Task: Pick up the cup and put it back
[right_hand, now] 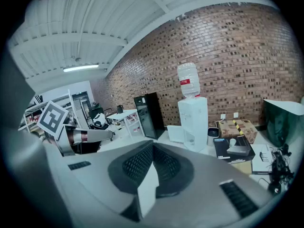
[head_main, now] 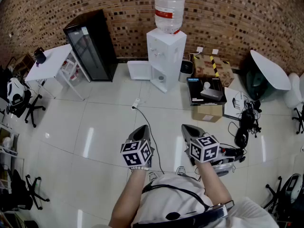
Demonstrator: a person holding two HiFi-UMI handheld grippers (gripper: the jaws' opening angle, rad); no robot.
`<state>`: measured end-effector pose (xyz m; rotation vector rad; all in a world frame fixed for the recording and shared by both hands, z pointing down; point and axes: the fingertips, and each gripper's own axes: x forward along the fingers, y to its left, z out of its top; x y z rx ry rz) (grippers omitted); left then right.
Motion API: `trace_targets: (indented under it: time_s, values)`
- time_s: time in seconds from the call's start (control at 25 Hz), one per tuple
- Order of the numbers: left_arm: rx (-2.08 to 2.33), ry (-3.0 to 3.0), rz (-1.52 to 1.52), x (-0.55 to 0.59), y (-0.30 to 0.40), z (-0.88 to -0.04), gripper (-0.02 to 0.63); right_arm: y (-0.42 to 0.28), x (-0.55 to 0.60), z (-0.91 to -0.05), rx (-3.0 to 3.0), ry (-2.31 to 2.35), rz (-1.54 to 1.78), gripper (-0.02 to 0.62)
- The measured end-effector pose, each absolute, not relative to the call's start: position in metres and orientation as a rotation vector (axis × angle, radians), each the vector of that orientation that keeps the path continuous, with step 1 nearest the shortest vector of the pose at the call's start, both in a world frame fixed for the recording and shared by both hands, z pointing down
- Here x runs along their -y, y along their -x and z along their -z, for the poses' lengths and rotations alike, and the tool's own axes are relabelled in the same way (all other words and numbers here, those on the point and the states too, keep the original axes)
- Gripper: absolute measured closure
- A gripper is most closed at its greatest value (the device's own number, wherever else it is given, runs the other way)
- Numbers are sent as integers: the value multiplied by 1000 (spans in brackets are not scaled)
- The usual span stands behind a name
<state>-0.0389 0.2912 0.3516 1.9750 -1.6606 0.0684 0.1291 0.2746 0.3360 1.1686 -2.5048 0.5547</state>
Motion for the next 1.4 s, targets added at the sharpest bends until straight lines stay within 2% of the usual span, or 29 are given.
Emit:
trace_targets:
  time_s: [0.8,1.4]
  values:
    - [1578,-1994,-116,-285,70,-377,606,-115,-274,-356,2445,-1298,-631,583]
    - [1599,-1963,-180,-109,78,-400,606,-106,-88,-387,2453,-1264,-717,583]
